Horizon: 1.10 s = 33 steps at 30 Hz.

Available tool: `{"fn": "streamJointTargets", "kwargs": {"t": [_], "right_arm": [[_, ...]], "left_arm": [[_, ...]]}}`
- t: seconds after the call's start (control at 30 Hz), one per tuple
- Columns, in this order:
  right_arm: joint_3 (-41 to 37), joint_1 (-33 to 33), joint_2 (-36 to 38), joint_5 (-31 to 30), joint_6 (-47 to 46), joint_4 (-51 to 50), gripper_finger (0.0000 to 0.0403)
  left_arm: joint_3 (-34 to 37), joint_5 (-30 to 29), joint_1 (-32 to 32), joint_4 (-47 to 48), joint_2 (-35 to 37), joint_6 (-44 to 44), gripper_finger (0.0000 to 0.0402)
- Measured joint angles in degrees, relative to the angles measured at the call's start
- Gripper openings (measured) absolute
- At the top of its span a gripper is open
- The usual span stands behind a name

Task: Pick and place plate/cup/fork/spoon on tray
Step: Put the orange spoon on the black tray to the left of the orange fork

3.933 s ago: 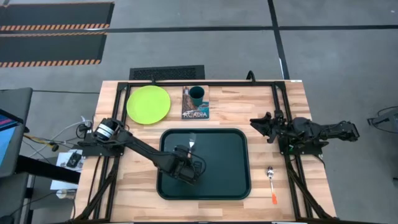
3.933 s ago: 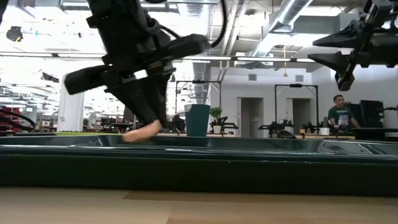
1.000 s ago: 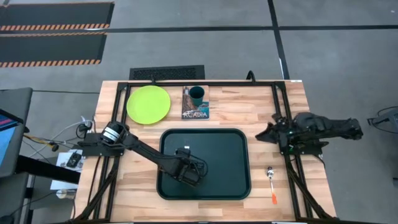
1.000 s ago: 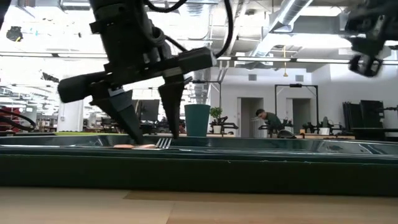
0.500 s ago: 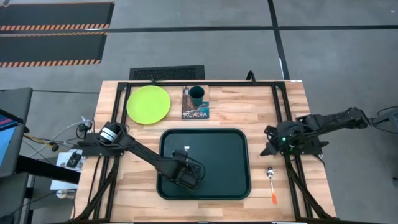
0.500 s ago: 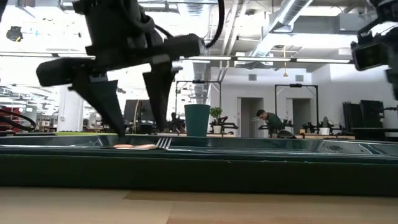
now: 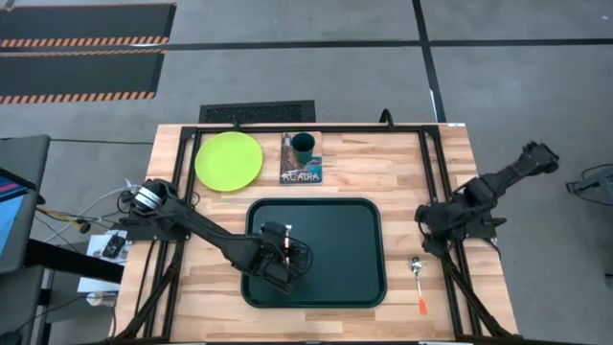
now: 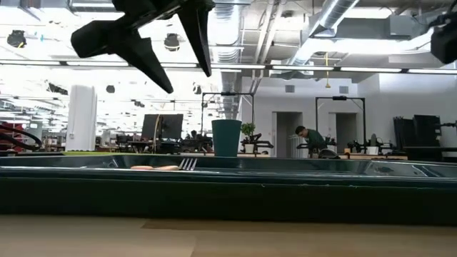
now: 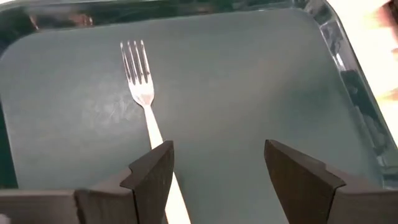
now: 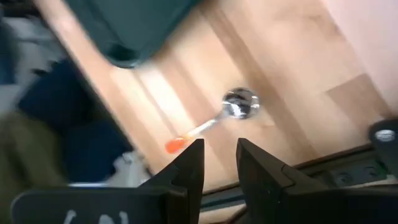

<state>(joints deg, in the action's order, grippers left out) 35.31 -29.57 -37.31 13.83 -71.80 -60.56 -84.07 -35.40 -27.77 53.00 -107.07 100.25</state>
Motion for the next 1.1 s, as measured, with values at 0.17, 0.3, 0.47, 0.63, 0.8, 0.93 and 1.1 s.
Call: {"fn": "streamJointTargets", "kwargs": {"t": [0.17, 0.3, 0.47, 0.63, 0.8, 0.93, 1.1], "right_arm": [[0.0, -7.3, -6.4, -8.8, -14.2, 0.2, 0.012], [0.0, -13.0, -13.2, -13.1, -26.0, 2.5, 0.012], [0.0, -18.3, -23.9, -15.7, -35.1, 5.4, 0.012], [0.0, -21.1, -32.7, -15.3, -40.4, 11.6, 0.012], [0.0, -22.6, -37.4, -15.1, -44.7, 18.9, 0.012], [0.0, -24.9, -40.7, -14.6, -45.1, 27.3, 0.0128], [0.1, -27.0, -43.3, -7.6, -44.0, 31.6, 0.0163]], "left_arm": [[0.0, 0.0, -0.1, -0.1, 0.0, -0.2, 0.0238], [0.0, -1.5, -0.6, -0.1, 0.0, -0.2, 0.0238], [0.0, -2.0, -1.1, -0.2, 0.0, -1.5, 0.0238], [0.0, -2.2, -1.2, -0.2, 0.0, -3.3, 0.0238], [0.0, -2.2, -1.3, -0.2, 0.0, -4.8, 0.0238], [0.0, -2.2, -1.5, -0.2, -0.1, -5.2, 0.0238], [0.0, -2.4, -1.5, -0.4, -0.1, -6.5, 0.0238]]}}
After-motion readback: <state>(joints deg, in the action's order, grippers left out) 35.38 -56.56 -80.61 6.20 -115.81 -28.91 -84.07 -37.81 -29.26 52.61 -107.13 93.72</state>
